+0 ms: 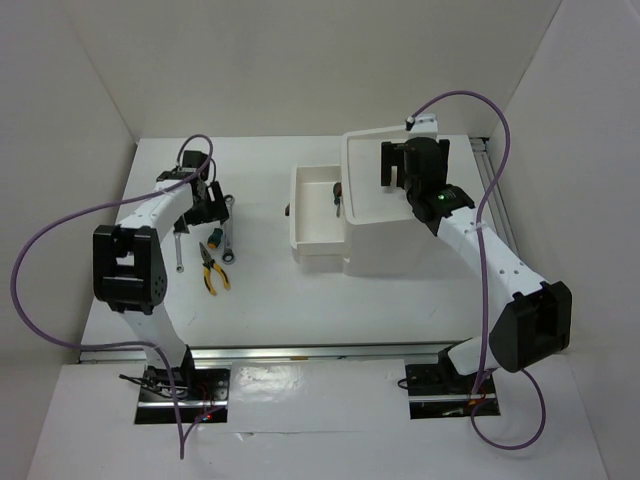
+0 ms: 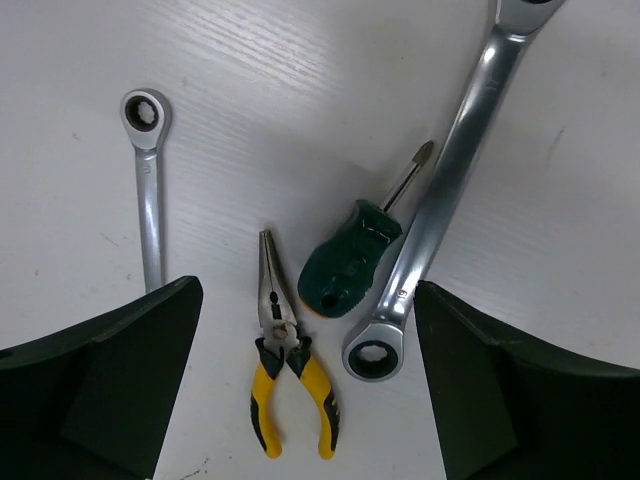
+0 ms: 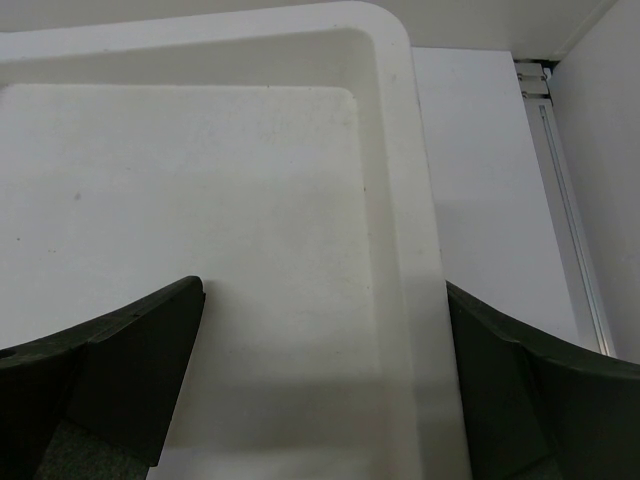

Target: Sort the tools into containers

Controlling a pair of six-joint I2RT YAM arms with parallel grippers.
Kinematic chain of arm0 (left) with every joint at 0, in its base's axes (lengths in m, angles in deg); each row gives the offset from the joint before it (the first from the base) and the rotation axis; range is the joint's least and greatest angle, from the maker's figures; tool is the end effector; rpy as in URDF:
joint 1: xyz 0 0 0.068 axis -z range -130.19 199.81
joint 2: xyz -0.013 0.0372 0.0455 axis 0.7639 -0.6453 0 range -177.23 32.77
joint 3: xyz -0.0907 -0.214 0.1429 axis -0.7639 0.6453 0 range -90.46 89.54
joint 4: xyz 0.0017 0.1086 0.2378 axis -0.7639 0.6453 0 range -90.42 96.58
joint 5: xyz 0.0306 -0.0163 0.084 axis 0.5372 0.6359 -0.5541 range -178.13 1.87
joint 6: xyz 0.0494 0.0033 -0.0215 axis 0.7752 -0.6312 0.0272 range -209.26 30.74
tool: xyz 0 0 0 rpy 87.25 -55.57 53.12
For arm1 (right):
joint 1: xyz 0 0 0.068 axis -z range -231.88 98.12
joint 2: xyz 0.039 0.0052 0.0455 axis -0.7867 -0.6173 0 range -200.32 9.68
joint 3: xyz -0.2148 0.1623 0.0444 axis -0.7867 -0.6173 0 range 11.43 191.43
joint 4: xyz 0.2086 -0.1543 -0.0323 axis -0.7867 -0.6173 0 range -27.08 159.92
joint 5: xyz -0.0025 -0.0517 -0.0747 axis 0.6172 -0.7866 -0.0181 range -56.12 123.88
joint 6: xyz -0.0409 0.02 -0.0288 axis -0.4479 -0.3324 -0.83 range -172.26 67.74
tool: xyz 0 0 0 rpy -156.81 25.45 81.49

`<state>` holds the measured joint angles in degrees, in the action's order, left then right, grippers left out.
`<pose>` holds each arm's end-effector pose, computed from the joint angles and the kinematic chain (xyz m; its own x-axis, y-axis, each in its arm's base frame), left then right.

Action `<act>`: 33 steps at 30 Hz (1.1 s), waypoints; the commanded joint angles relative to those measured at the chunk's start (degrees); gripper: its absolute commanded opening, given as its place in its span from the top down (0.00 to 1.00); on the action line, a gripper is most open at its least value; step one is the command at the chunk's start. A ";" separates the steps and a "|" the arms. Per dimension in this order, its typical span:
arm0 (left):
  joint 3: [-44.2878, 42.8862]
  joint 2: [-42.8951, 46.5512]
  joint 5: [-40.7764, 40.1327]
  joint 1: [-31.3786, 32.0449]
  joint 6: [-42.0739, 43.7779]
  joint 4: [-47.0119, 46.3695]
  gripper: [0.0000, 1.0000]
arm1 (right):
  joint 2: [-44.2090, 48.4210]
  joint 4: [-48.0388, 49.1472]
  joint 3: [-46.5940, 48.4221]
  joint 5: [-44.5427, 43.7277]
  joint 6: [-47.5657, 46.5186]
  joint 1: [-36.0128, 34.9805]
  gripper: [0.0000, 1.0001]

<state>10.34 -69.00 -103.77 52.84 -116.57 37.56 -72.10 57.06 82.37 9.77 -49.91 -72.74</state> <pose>0.3763 -0.0103 0.2390 -0.7353 -0.4035 -0.5446 -0.4713 0.8818 -0.0171 0.3150 0.1046 0.3449 -0.3744 -0.1028 -0.9216 0.0399 0.9911 -0.1267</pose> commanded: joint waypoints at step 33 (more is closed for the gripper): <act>-3.15 -8.36 -1.15 -1.71 -0.28 2.63 0.99 | -5.23 -11.40 -5.11 11.81 6.09 -3.83 0.00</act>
<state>9.71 -79.95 -102.78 51.22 -116.39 37.65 -72.07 57.12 82.31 9.72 -50.04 -72.74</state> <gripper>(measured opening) 0.474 1.002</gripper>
